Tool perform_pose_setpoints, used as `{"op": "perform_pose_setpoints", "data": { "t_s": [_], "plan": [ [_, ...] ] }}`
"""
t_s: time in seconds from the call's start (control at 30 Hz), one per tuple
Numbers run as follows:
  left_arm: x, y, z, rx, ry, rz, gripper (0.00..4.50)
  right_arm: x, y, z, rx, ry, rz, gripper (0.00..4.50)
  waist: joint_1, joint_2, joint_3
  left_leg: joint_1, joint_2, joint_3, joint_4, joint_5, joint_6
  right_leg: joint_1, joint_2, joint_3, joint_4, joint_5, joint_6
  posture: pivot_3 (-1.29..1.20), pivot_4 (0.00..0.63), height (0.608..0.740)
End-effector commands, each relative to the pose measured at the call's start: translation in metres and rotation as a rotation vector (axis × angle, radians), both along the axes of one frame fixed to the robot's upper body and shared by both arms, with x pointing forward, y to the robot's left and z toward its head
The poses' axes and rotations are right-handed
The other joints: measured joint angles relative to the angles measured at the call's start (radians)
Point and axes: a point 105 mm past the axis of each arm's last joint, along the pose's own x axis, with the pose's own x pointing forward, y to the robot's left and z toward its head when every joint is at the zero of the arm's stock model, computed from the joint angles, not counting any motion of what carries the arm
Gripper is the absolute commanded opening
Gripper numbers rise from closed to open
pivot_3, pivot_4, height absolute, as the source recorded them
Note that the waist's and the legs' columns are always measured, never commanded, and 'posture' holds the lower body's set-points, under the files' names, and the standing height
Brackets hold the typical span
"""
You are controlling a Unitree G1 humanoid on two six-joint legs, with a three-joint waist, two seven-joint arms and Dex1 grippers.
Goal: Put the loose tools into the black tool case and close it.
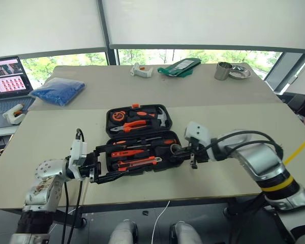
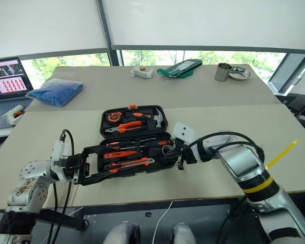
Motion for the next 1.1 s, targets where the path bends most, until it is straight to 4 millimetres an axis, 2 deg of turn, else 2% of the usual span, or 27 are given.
{"op": "perform_pose_setpoints", "data": {
  "t_s": [0.03,0.2,0.23,0.3,0.37,0.43,0.47,0.53,0.6,0.67,0.73,0.8,0.87,0.9,0.97,1.03,1.1],
  "plan": [
    [-0.002,0.003,0.007,0.011,-0.049,0.015,4.50,0.007,-0.001,0.002,-0.020,-0.014,-0.025,0.03,0.000,0.000,0.000,0.000,0.000,0.000,0.000,0.000,0.000,0.000,0.001,0.000,0.000,0.000,0.000,0.00,0.150,0.740],
    [-0.001,0.005,0.006,0.010,-0.049,0.027,4.50,0.008,0.003,0.000,-0.029,0.007,-0.019,0.03,-0.001,0.000,0.000,0.000,0.001,0.000,0.001,0.001,-0.001,0.000,0.001,-0.001,0.001,0.000,0.001,0.00,0.150,0.740],
    [0.000,0.005,0.006,0.010,-0.050,0.029,4.50,0.008,0.004,0.000,-0.033,0.010,-0.012,0.61,-0.001,0.000,0.000,0.000,0.001,0.000,0.001,0.001,-0.001,0.000,0.001,-0.001,0.001,-0.001,0.002,0.00,0.150,0.740],
    [0.000,0.006,0.005,0.009,-0.043,0.038,4.50,0.007,0.005,0.000,-0.039,0.009,-0.003,0.98,0.000,0.000,0.000,0.000,0.001,-0.001,0.001,0.001,-0.001,0.000,0.001,-0.001,0.001,-0.001,0.002,0.00,0.150,0.740],
    [-0.002,0.009,0.003,0.018,0.002,0.038,4.50,0.007,0.005,0.003,-0.034,-0.004,0.007,1.60,-0.001,0.000,0.000,0.000,0.001,-0.001,0.001,0.001,-0.001,0.000,0.001,-0.001,0.001,-0.001,0.002,0.00,0.150,0.740],
    [-0.005,0.011,0.002,0.026,0.031,0.029,4.50,0.005,0.009,0.015,0.035,-0.031,0.042,2.29,-0.001,0.000,0.000,0.000,0.001,0.000,0.001,0.001,-0.001,0.000,0.001,-0.001,0.001,0.000,0.001,0.00,0.150,0.740],
    [-0.004,0.015,0.004,0.020,0.044,0.052,4.50,0.003,0.009,0.027,0.093,-0.039,0.050,2.66,-0.002,0.000,0.000,0.000,0.002,0.000,0.001,0.001,-0.001,0.000,0.001,-0.001,0.001,0.000,0.001,0.00,0.150,0.740],
    [0.005,0.030,0.012,-0.003,0.071,0.154,4.50,-0.003,-0.001,0.049,0.170,-0.089,0.093,2.66,-0.001,0.000,0.000,0.000,0.002,0.000,0.001,0.001,-0.001,-0.001,0.001,-0.001,0.001,0.000,0.001,0.00,0.150,0.740],
    [0.014,0.050,0.016,-0.002,0.101,0.278,4.50,0.005,-0.018,0.059,0.195,-0.136,0.031,2.66,0.000,-0.001,0.001,0.000,0.002,-0.001,0.001,0.001,-0.001,-0.001,0.002,-0.001,0.001,-0.001,0.001,0.00,0.150,0.740],
    [0.030,0.075,0.008,0.072,0.123,0.467,3.97,0.017,-0.033,0.059,0.187,-0.155,-0.063,2.69,0.002,-0.001,0.001,0.000,0.002,-0.001,0.001,0.001,-0.001,0.000,0.001,-0.001,0.001,-0.002,0.004,0.00,0.150,0.740],
    [0.050,0.109,0.001,0.116,0.157,0.730,3.43,0.038,-0.048,0.054,0.122,-0.224,-0.167,2.18,0.001,-0.001,0.001,0.001,0.002,-0.001,0.001,0.001,-0.001,0.000,0.001,-0.001,0.001,-0.003,0.005,0.00,0.150,0.740],
    [0.062,0.127,0.002,0.104,0.175,0.879,2.75,0.055,-0.052,0.053,0.079,-0.291,-0.231,1.70,-0.001,-0.001,0.001,0.001,0.001,-0.001,0.001,0.001,-0.002,0.000,0.001,-0.001,0.001,-0.002,0.004,0.00,0.150,0.740],
    [0.068,0.124,0.002,0.093,0.187,0.908,1.97,0.068,-0.048,0.051,0.045,-0.332,-0.260,0.95,-0.004,-0.001,0.001,0.001,0.002,0.000,0.001,0.002,-0.002,-0.001,0.001,-0.001,0.002,-0.002,0.004,0.00,0.150,0.740],
    [0.072,0.119,0.001,0.094,0.188,0.906,1.75,0.075,-0.045,0.050,0.023,-0.367,-0.268,0.72,-0.006,-0.001,0.001,0.001,0.002,0.000,0.001,0.002,-0.003,-0.001,0.001,-0.001,0.002,-0.002,0.004,0.00,0.150,0.740],
    [0.078,0.109,0.000,0.096,0.190,0.901,0.93,0.085,-0.038,0.045,-0.013,-0.405,-0.262,0.00,-0.010,-0.001,0.001,0.001,0.002,0.001,0.001,0.002,-0.003,-0.002,0.001,-0.001,0.003,-0.001,0.004,0.00,0.150,0.740],
    [0.084,0.098,-0.001,0.089,0.197,0.878,0.20,0.096,-0.030,0.039,-0.035,-0.420,-0.254,0.00,-0.014,-0.001,0.001,0.001,0.002,0.003,0.001,0.002,-0.003,-0.001,0.002,-0.001,0.003,0.002,-0.002,0.00,0.150,0.740],
    [0.087,0.088,-0.003,0.101,0.219,0.848,0.08,0.105,-0.024,0.029,-0.055,-0.405,-0.232,0.00,-0.017,-0.002,0.001,0.000,0.002,0.005,0.000,0.002,-0.003,-0.001,0.002,-0.001,0.003,0.002,-0.003,0.00,0.150,0.740]
  ]
}}
